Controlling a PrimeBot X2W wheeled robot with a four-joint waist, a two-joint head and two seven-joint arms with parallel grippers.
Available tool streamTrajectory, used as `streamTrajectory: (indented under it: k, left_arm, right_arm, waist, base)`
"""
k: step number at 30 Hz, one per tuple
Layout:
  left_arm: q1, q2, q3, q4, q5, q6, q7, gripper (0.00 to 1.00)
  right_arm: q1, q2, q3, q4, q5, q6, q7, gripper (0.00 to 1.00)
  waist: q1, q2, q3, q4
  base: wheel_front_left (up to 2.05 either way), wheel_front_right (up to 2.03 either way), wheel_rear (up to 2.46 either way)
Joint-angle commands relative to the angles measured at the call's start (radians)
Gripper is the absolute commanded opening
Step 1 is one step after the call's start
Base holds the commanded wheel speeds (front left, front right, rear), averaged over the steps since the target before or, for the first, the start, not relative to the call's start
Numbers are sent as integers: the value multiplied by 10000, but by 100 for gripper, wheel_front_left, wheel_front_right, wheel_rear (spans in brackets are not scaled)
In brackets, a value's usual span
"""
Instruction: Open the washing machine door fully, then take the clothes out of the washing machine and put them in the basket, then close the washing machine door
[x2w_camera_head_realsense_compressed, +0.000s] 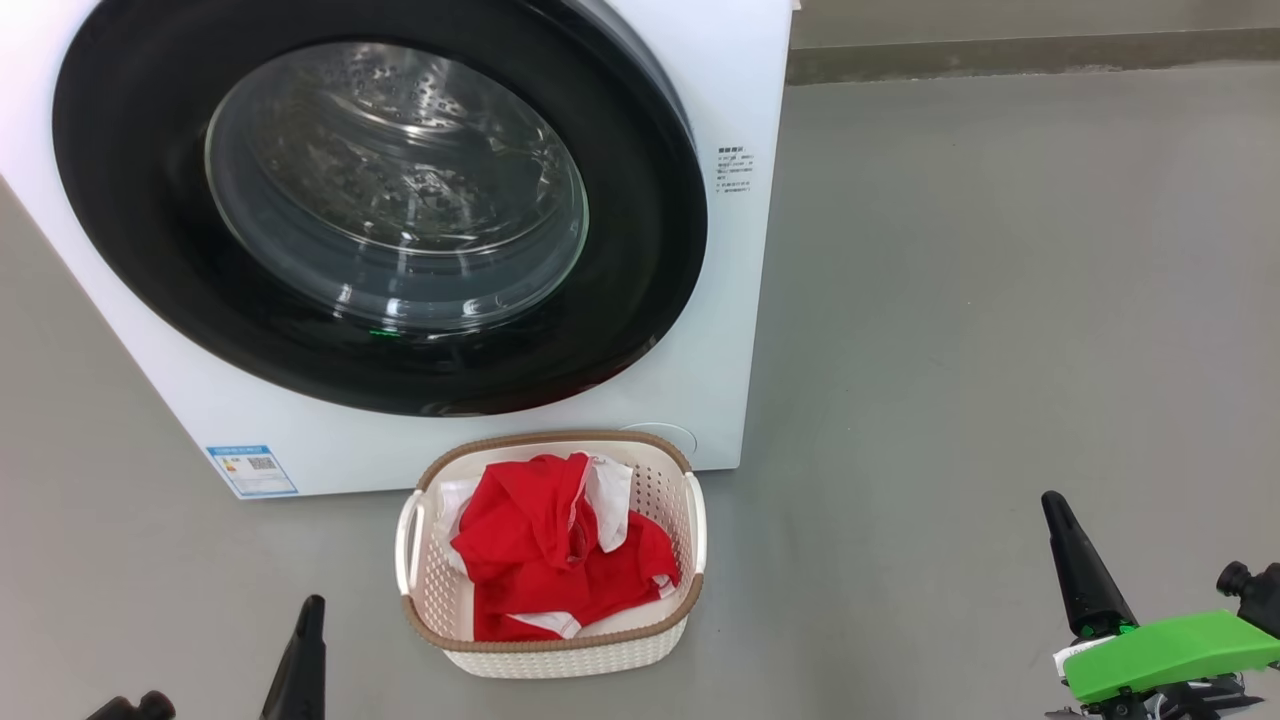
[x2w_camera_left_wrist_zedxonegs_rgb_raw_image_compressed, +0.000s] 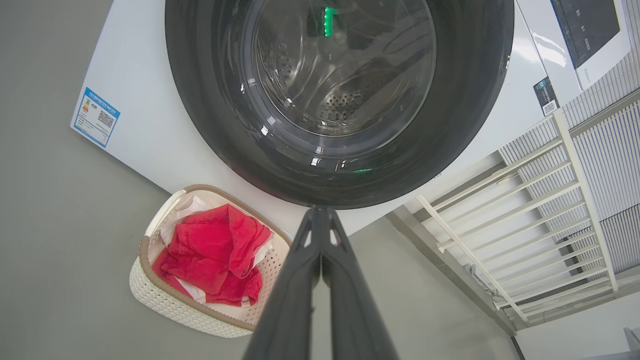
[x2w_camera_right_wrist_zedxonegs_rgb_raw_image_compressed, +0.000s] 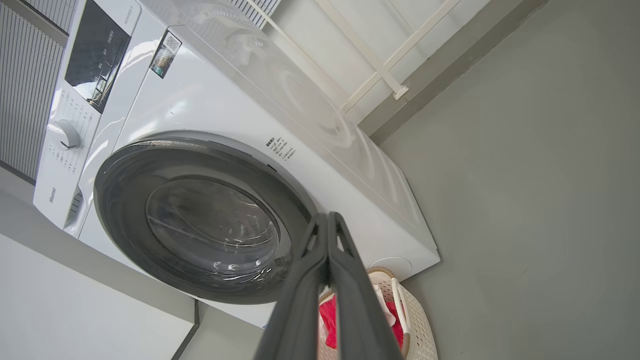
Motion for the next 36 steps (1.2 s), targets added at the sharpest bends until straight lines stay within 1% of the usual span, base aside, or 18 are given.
streamTrajectory:
  k: [1,36]
  left_arm:
    - [-444,166,231,-192,-346,-85,66,0]
    - [-960,211,361,51,-4518,-130,1070,0]
  right_arm:
    - [-462,-83,-5,-188,300,-5,72,0]
    - [-933,165,-462,218,3768,-9,1117,0]
  waist:
    - [-1,0,6,-1]
    - [-1,0,142,-13]
  base:
    - [0,0,0]
    - [0,0,0]
